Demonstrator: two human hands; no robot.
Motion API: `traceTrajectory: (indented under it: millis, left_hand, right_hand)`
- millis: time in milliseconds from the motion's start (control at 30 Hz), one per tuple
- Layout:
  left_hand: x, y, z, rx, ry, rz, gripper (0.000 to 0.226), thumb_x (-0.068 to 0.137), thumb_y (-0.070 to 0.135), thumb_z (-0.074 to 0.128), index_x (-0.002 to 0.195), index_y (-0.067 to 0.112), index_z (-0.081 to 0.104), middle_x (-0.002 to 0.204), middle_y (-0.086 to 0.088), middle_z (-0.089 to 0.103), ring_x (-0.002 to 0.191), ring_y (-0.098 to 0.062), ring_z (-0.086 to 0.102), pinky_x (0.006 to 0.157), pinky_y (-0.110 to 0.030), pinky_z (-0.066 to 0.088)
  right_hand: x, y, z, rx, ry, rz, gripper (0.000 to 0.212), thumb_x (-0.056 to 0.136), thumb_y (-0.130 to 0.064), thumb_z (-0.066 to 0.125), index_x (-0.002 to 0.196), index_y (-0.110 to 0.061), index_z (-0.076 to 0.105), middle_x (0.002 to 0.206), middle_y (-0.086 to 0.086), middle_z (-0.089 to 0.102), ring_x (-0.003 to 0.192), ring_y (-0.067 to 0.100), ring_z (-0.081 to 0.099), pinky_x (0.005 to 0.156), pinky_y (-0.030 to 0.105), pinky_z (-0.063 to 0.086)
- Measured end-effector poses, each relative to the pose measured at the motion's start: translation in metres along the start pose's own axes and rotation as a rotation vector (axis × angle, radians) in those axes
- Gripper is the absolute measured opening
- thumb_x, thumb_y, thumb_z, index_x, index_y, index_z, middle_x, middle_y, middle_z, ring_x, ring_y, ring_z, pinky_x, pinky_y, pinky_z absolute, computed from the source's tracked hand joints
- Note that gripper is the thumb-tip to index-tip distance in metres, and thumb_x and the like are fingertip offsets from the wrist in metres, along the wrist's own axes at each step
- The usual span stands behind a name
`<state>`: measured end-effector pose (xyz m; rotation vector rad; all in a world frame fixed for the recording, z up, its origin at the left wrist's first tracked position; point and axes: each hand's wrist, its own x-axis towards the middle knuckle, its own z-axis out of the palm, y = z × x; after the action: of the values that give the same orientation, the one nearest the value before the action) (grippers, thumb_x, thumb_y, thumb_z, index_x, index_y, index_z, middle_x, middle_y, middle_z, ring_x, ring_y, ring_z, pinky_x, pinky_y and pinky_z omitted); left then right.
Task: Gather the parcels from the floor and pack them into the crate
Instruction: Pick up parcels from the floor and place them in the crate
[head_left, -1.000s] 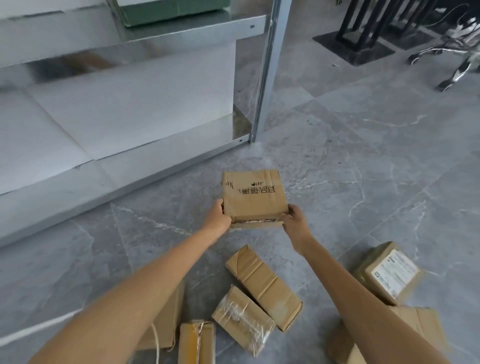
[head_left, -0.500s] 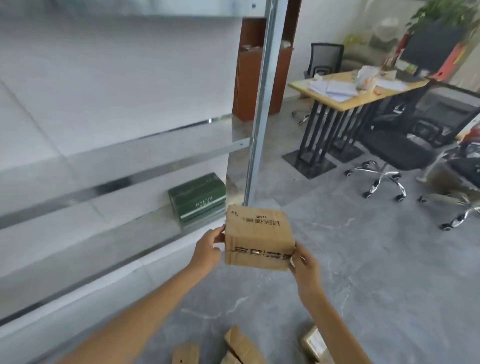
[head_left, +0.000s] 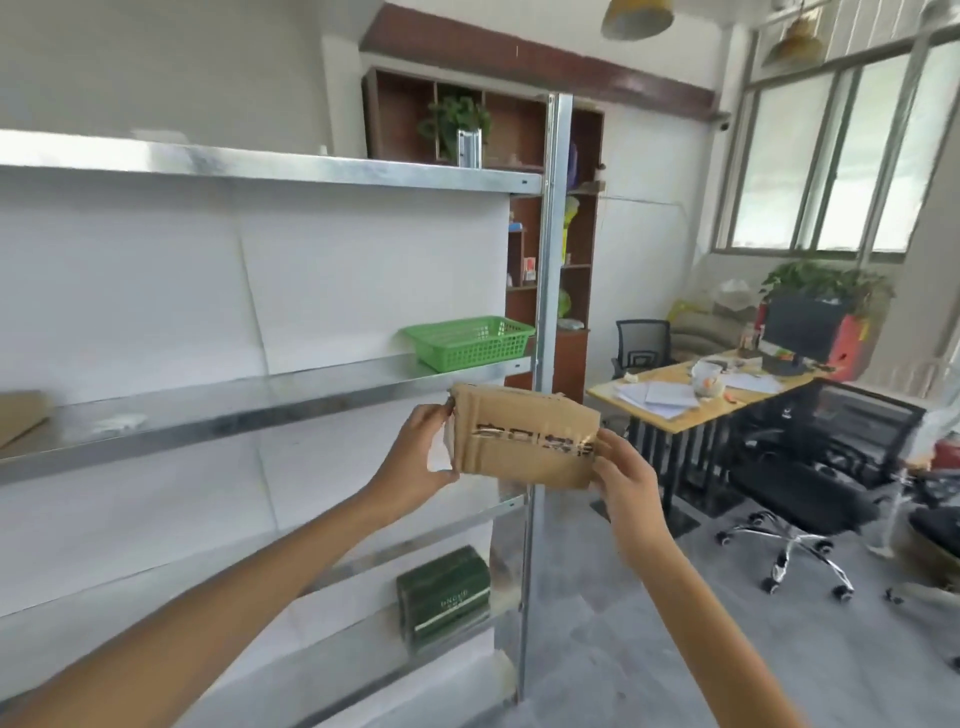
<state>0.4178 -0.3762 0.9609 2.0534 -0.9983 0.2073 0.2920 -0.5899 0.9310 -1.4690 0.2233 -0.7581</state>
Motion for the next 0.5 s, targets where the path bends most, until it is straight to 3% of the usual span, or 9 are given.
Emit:
traceTrajectory:
  millis: [100, 167, 233, 300, 367, 433, 500]
  left_hand:
    - [-0.023, 0.028, -0.014, 0.029, 0.108, 0.078, 0.095, 0.066, 0.024, 0.085, 0.143, 0.017, 0.029, 0.142, 0.006, 0.034, 0.128, 0.002, 0.033, 0.107, -0.016, 0.029]
    - [-0.041, 0.042, -0.019, -0.014, 0.12, 0.076, 0.104, 0.065, 0.035, 0.085, 0.144, 0.024, 0.02, 0.137, 0.023, 0.033, 0.121, 0.022, 0.028, 0.098, 0.002, 0.022]
    - [-0.06, 0.057, -0.026, -0.097, 0.116, -0.001, 0.092, 0.067, 0.045, 0.081, 0.137, 0.035, 0.024, 0.13, 0.036, 0.035, 0.114, 0.031, 0.028, 0.088, 0.006, 0.024]
    - [-0.074, 0.069, -0.032, -0.21, 0.153, -0.09, 0.062, 0.069, 0.05, 0.074, 0.118, 0.032, 0.04, 0.124, 0.029, 0.048, 0.113, 0.023, 0.041, 0.087, -0.003, 0.031]
    - [-0.085, 0.081, -0.035, -0.351, 0.224, -0.168, 0.046, 0.076, 0.046, 0.071, 0.108, 0.023, 0.046, 0.111, 0.015, 0.058, 0.11, 0.003, 0.054, 0.083, -0.013, 0.04]
    - [-0.097, 0.093, -0.036, -0.436, 0.296, -0.247, 0.043, 0.081, 0.049, 0.066, 0.105, 0.019, 0.046, 0.101, 0.007, 0.06, 0.101, -0.008, 0.059, 0.075, -0.018, 0.043]
    - [-0.11, 0.105, -0.038, -0.509, 0.318, -0.355, 0.047, 0.08, 0.058, 0.061, 0.101, 0.019, 0.044, 0.093, 0.002, 0.062, 0.089, -0.01, 0.061, 0.069, -0.021, 0.044]
  right_hand:
    - [-0.021, -0.032, -0.006, 0.054, -0.064, -0.033, 0.039, 0.093, 0.005, 0.04, 0.121, -0.015, 0.06, 0.104, -0.006, 0.071, 0.098, 0.008, 0.066, 0.083, 0.024, 0.052]
    - [-0.033, -0.047, -0.013, 0.088, -0.07, -0.039, 0.038, 0.093, 0.002, 0.043, 0.121, -0.015, 0.061, 0.113, 0.003, 0.069, 0.104, 0.016, 0.063, 0.092, 0.032, 0.048]
    - [-0.048, -0.059, -0.021, 0.106, -0.097, -0.045, 0.034, 0.095, -0.003, 0.044, 0.116, -0.021, 0.065, 0.117, 0.003, 0.068, 0.109, 0.018, 0.061, 0.096, 0.035, 0.047]
    - [-0.064, -0.067, -0.028, 0.085, -0.155, -0.064, 0.032, 0.097, -0.012, 0.045, 0.113, -0.03, 0.066, 0.119, -0.003, 0.067, 0.115, 0.018, 0.058, 0.099, 0.037, 0.044]
    - [-0.081, -0.075, -0.029, 0.049, -0.212, -0.095, 0.032, 0.098, -0.02, 0.046, 0.112, -0.041, 0.065, 0.122, -0.011, 0.065, 0.119, 0.011, 0.056, 0.1, 0.035, 0.042]
    - [-0.1, -0.084, -0.026, 0.028, -0.279, -0.137, 0.031, 0.097, -0.027, 0.048, 0.113, -0.049, 0.062, 0.123, -0.02, 0.062, 0.118, 0.0, 0.054, 0.094, 0.028, 0.041]
    - [-0.118, -0.087, -0.024, 0.029, -0.328, -0.166, 0.034, 0.093, -0.033, 0.055, 0.124, -0.047, 0.055, 0.13, -0.02, 0.057, 0.122, 0.0, 0.05, 0.094, 0.027, 0.043]
